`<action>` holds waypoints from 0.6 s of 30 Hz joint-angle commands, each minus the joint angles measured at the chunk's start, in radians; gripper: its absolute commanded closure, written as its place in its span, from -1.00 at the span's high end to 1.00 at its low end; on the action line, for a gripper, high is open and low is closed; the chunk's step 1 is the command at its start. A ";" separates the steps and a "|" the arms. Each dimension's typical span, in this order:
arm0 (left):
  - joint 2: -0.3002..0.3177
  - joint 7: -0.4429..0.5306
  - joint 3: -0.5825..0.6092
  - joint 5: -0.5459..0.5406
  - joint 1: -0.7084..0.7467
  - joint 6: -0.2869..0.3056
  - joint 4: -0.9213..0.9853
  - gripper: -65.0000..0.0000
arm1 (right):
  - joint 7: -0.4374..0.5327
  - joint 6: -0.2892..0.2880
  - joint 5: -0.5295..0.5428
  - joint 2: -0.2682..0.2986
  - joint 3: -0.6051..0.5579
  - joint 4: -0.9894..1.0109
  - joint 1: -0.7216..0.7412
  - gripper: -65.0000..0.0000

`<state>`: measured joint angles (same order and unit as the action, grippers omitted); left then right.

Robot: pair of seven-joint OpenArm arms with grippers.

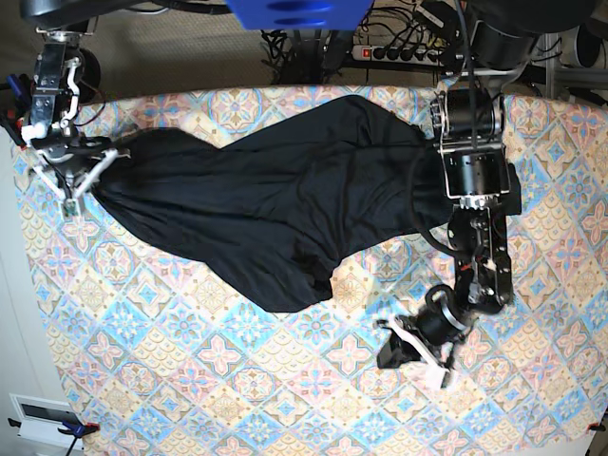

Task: Layout the t-shirt on the table in an organized manner, then fold the t-shirt properly
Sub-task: 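Grasp the shirt body with the left gripper and pull it outward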

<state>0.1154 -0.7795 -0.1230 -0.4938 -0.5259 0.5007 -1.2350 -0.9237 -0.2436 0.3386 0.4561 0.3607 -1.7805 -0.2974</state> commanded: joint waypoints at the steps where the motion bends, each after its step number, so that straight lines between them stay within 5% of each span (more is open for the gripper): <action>1: -0.004 0.028 0.024 -0.016 -0.021 0.009 -0.015 -1.00 | 0.027 0.003 -0.003 0.022 0.034 -0.017 0.016 -1.00; 10: -0.032 0.130 0.087 -0.021 0.011 0.008 0.222 -0.57 | -0.008 0.003 -0.003 0.022 0.140 -0.003 0.007 -0.98; 18: -0.104 0.183 0.125 -0.018 0.019 0.008 0.301 -0.43 | -0.007 0.003 -0.003 0.011 0.137 -0.069 -0.035 -0.58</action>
<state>0.0158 -0.6121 0.0010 -0.4919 -0.4767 0.4969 -0.9146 -0.9508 -0.2394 0.3359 0.4469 0.4908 -1.8297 -0.3401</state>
